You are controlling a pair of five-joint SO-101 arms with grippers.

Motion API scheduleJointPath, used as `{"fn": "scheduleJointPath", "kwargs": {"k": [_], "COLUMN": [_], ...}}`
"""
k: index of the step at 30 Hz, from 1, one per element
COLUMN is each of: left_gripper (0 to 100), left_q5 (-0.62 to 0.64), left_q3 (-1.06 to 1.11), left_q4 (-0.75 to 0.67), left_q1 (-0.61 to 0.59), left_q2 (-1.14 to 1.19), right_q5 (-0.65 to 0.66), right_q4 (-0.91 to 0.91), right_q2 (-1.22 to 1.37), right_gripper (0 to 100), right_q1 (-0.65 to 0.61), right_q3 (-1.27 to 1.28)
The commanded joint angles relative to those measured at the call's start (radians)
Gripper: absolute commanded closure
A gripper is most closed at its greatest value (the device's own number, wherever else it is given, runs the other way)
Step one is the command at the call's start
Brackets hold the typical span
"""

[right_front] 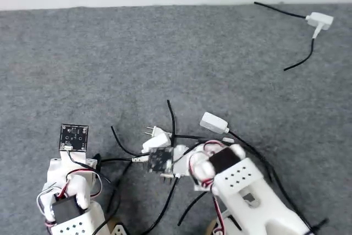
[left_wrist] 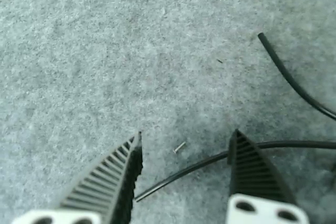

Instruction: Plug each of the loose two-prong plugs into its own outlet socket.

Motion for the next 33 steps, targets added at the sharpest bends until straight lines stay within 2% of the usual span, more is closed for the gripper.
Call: {"fn": "scheduleJointPath", "kwargs": {"k": [1,5,9,13,18,33], "left_gripper": [75,75,75,75,75,75], "left_q5": [-0.008,-0.008,-0.008,-0.008,-0.008,-0.008], "left_q3": [-0.01,-0.01,-0.01,-0.01,-0.01,-0.01], "left_q4": [-0.011,-0.011,-0.011,-0.011,-0.011,-0.011], "left_q1": [-0.005,-0.005,-0.005,-0.005,-0.005,-0.005], "left_q2": [-0.008,-0.008,-0.008,-0.008,-0.008,-0.008], "right_q5": [0.023,0.103,0.287,0.379,0.402,0.405], "right_q4": [-0.058,-0.073,-0.071,-0.096,-0.166,-0.203], "right_q2": [0.002,0.002,0.002,0.002,0.002,0.002], "right_gripper": [66.4,66.4,66.4,66.4,66.4,66.4], "right_q1": [-0.074,-0.124,-0.12,-0.124,-0.122,-0.122], "right_q3": [0.018,0.026,0.026,0.025,0.028,0.207]}}
